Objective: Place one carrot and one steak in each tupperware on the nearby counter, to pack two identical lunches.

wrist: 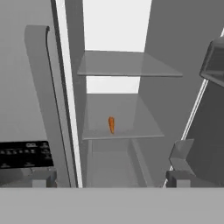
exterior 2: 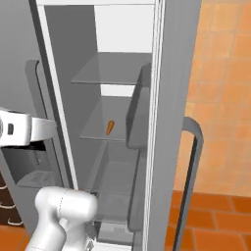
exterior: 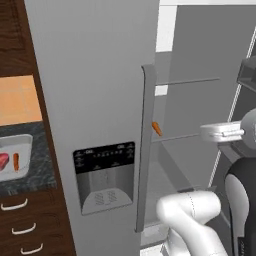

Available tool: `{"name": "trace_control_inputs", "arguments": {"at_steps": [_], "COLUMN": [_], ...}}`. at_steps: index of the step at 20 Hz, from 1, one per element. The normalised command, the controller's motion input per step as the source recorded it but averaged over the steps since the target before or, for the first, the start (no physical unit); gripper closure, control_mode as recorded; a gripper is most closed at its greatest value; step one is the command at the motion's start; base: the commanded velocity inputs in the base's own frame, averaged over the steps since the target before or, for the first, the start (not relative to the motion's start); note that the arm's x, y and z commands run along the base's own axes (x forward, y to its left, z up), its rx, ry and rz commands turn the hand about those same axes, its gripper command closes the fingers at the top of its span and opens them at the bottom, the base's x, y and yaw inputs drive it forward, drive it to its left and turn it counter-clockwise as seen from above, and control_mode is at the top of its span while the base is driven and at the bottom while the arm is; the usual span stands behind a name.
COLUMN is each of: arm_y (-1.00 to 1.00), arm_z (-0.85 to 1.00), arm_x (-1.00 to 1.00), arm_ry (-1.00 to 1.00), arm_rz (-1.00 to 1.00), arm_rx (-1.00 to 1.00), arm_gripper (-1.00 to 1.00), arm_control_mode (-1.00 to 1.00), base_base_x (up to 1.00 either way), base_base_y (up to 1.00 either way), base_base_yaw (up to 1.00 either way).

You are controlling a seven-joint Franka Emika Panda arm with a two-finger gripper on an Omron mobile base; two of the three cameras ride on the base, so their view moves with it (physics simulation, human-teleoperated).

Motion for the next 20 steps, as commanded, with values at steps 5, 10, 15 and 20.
{"name": "trace_control_inputs", "arguments": {"at_steps": [5,10,15,20], "arm_y": [0.00,-0.08,-0.18,-0.01], "arm_z": [0.00,-0.02,-0.22,-0.81], "arm_x": [0.00,0.01,0.25,0.54], "arm_ry": [0.00,0.03,0.42,0.46], "arm_rz": [0.00,0.02,0.06,0.00], "arm_rx": [0.00,0.01,0.09,0.02], "arm_gripper": [-1.00,-1.00,-1.00,-1.00], "arm_control_mode": [1.00,-1.00,-1.00,-1.00], "base_base_x": [0.79,0.10,0.00,0.00], "base_base_y": [-0.10,-0.27,0.00,0.00], "base_base_yaw": [0.03,0.07,0.00,0.00]}}
